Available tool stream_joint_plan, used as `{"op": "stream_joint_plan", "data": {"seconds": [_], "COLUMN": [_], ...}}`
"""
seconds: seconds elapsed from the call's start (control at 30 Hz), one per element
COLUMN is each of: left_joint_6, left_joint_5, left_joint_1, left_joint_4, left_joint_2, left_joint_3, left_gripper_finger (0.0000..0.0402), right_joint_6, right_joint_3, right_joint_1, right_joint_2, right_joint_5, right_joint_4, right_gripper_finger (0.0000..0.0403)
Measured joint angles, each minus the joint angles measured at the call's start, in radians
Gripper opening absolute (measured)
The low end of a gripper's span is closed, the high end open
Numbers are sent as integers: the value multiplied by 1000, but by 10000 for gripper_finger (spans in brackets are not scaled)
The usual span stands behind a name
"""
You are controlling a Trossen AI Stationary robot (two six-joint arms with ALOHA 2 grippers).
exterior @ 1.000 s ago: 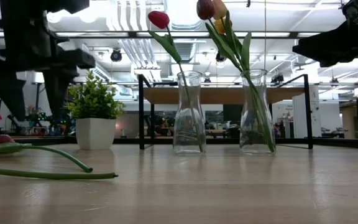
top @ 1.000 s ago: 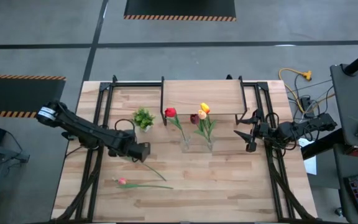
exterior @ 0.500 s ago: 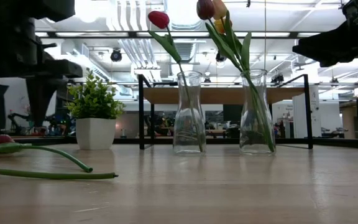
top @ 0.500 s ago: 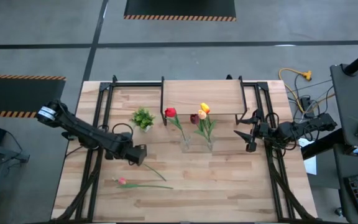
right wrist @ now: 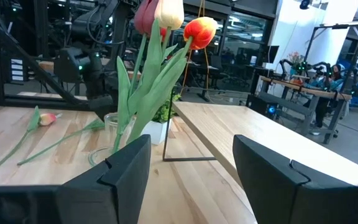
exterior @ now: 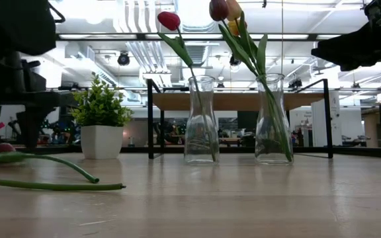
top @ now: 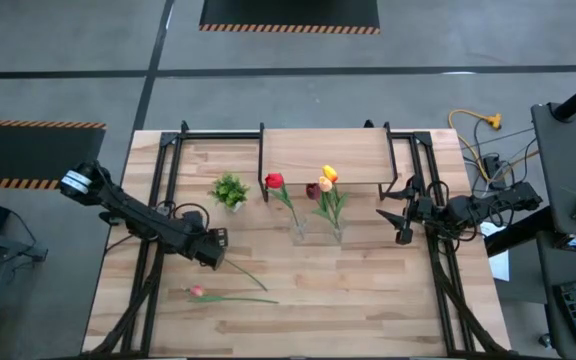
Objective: Pick and place flowers into a vace then onto a shelf
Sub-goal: Put the dark red tulip into the left transparent vase
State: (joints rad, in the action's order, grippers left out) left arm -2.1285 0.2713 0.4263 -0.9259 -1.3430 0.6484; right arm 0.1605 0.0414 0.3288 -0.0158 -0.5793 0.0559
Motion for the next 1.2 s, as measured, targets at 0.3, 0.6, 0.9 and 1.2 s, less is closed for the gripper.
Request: {"op": "stream_joint_plan", "data": {"seconds": [0.3,0.6,0.9,1.2], "left_joint_6": [6,19,102,259], "left_joint_5": [11,0,79,137], "left_joint_1": [-1,-1,-3,-2], "left_joint_4": [129,132,144,132], "left_joint_2": [0,6,6,45], "left_joint_3": [-59,-89,-61,-10], "left_gripper_finger": [246,188,67,5], "right_joint_6": [-1,-3,-2,-1], "right_joint_3": [0,0,0,0], "right_joint_1": [0,0,0,0], "right_joint_2": [0,0,0,0], "right_joint_5": [0,0,0,-5], "right_joint_4": [0,0,0,1], "right_gripper_finger": [219,219,219,219]}}
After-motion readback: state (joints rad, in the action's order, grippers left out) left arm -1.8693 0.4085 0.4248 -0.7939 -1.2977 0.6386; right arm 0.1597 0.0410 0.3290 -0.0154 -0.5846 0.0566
